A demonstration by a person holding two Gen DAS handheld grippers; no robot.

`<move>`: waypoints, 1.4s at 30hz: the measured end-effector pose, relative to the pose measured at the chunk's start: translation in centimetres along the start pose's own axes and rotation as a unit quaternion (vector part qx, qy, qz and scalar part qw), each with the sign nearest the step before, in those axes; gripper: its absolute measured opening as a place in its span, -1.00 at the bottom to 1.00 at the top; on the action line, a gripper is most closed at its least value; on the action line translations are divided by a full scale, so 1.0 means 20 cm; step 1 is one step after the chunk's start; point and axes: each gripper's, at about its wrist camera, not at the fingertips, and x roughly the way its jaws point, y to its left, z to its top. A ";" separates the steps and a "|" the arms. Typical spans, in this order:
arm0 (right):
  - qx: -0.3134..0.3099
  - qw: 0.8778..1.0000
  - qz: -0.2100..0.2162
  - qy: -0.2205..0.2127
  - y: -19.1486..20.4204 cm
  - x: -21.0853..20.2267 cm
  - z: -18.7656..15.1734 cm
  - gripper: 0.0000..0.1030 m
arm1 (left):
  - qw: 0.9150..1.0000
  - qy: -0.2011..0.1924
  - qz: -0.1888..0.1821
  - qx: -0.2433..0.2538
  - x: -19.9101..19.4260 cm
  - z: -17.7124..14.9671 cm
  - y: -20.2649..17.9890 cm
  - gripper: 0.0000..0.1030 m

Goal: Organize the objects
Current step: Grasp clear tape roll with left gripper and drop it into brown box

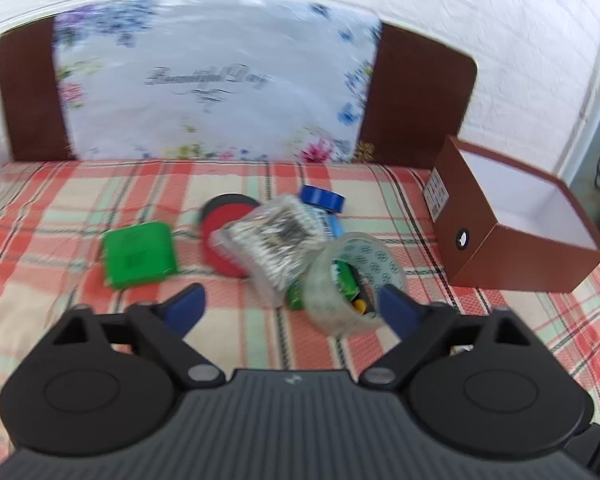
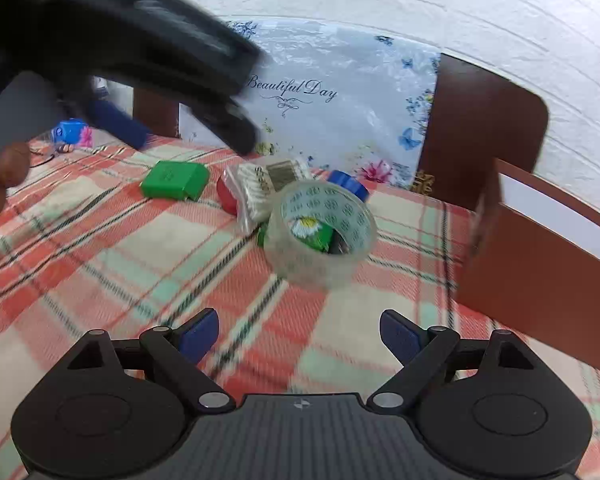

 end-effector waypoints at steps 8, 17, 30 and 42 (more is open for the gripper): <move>0.021 1.000 0.013 0.005 -0.12 0.32 0.12 0.75 | 0.997 0.071 0.005 0.015 0.32 0.07 -0.04 -0.03; 0.013 0.999 -0.001 -0.047 -0.10 0.18 0.13 0.62 | 0.998 0.060 -0.012 0.023 0.22 0.10 -0.13 -0.57; -0.024 0.980 -0.162 -0.113 -0.76 -0.33 0.21 0.62 | 0.987 -0.021 -0.138 0.078 0.10 0.43 -0.90 -0.57; 0.061 0.988 -0.138 -0.031 -1.25 -0.28 0.00 0.63 | 0.983 0.054 -0.135 0.112 0.61 0.40 -1.38 -0.53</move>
